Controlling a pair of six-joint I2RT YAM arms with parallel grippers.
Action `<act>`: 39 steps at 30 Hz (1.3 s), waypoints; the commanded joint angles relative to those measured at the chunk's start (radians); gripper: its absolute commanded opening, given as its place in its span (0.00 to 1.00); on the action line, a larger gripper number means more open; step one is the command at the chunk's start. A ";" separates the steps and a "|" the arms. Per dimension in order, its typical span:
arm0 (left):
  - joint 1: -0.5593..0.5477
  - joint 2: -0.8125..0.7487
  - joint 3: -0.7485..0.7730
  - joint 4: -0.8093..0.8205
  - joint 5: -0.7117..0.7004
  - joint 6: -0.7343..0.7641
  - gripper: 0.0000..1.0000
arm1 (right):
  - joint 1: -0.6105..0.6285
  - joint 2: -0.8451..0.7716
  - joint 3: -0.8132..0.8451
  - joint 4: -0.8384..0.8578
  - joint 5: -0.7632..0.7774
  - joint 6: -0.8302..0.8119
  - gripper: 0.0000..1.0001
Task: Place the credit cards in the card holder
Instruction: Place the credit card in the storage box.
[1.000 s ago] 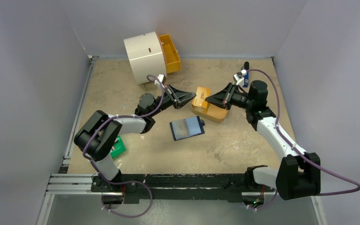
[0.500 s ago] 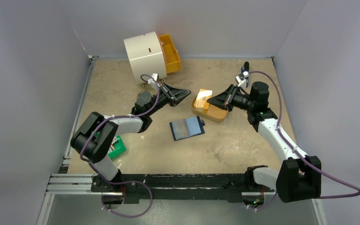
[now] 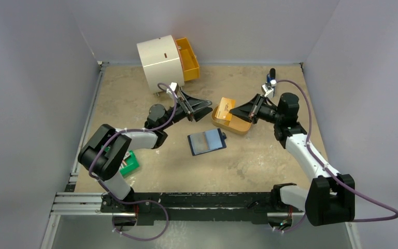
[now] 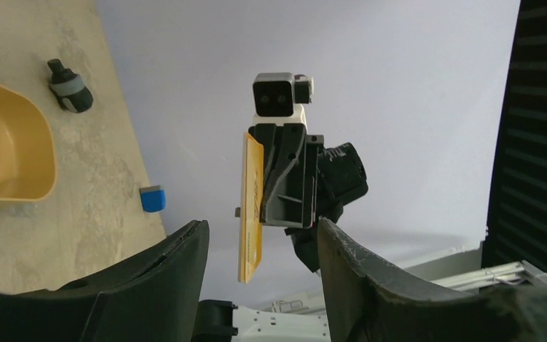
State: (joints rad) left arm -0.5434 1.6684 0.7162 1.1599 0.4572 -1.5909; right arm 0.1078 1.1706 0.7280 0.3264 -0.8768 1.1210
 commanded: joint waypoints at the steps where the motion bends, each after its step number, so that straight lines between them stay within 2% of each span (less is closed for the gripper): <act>1: 0.001 -0.007 -0.028 0.227 0.107 -0.076 0.57 | -0.007 -0.030 -0.018 0.160 -0.055 0.071 0.00; 7: -0.001 0.050 -0.035 0.434 0.166 -0.208 0.55 | -0.007 -0.032 -0.039 0.297 -0.087 0.147 0.00; 11: -0.009 0.089 -0.020 0.500 0.173 -0.244 0.54 | -0.007 -0.036 -0.033 0.301 -0.094 0.155 0.00; 19: -0.014 0.053 -0.005 0.365 0.184 -0.139 0.53 | -0.006 -0.050 -0.015 0.296 -0.103 0.159 0.00; 26: -0.051 -0.014 0.040 0.147 0.199 0.026 0.37 | -0.006 -0.048 -0.017 0.319 -0.105 0.176 0.00; 31: -0.051 -0.014 0.037 0.146 0.191 0.029 0.30 | -0.007 -0.053 -0.018 0.318 -0.108 0.177 0.00; 36: -0.049 -0.007 0.029 0.165 0.175 0.018 0.29 | -0.006 -0.060 -0.019 0.322 -0.110 0.180 0.00; 39: -0.043 -0.006 0.024 0.174 0.168 0.010 0.31 | -0.007 -0.064 -0.022 0.322 -0.115 0.183 0.00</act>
State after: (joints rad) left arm -0.5941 1.6810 0.7235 1.2892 0.6411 -1.6035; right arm 0.1043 1.1419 0.6930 0.5850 -0.9607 1.2919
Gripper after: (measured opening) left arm 0.296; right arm 0.008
